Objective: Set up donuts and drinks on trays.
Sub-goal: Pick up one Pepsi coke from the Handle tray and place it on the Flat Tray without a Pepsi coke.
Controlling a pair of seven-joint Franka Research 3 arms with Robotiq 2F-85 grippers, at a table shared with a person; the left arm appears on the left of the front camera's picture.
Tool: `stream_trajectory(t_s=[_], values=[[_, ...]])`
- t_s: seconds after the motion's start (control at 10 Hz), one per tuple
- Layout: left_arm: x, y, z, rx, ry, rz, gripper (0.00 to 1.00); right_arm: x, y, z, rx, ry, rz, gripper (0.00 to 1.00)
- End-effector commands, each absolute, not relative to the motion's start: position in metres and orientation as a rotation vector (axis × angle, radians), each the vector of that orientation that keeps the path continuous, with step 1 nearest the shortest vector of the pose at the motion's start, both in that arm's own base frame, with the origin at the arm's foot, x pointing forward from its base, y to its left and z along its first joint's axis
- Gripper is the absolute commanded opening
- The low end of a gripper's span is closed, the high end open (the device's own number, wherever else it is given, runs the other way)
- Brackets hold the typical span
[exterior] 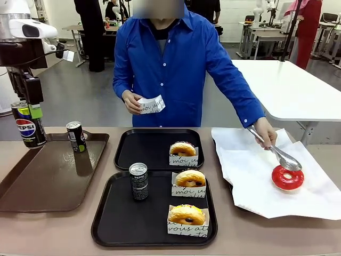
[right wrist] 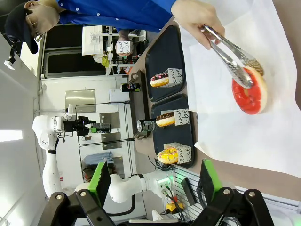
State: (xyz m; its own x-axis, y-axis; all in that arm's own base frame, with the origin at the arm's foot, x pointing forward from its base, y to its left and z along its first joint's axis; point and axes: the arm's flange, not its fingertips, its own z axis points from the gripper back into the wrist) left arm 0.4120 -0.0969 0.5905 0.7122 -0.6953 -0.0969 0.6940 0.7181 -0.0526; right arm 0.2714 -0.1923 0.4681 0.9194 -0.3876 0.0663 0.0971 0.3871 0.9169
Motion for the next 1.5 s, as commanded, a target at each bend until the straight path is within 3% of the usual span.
stream_trajectory(t_s=[0.0,0.7,1.4], values=[[0.418,-0.115,0.597,-0.016,0.053,-0.799,0.57,0.272,-0.192,0.469,1.149,-0.299,-0.312,1.00],[0.450,-0.190,0.582,0.001,0.093,-0.919,0.57,0.272,-0.192,0.469,1.149,-0.299,-0.312,1.00],[0.452,-0.195,0.572,0.006,0.104,-0.937,0.57,0.272,-0.192,0.469,1.149,-0.299,-0.312,1.00]])
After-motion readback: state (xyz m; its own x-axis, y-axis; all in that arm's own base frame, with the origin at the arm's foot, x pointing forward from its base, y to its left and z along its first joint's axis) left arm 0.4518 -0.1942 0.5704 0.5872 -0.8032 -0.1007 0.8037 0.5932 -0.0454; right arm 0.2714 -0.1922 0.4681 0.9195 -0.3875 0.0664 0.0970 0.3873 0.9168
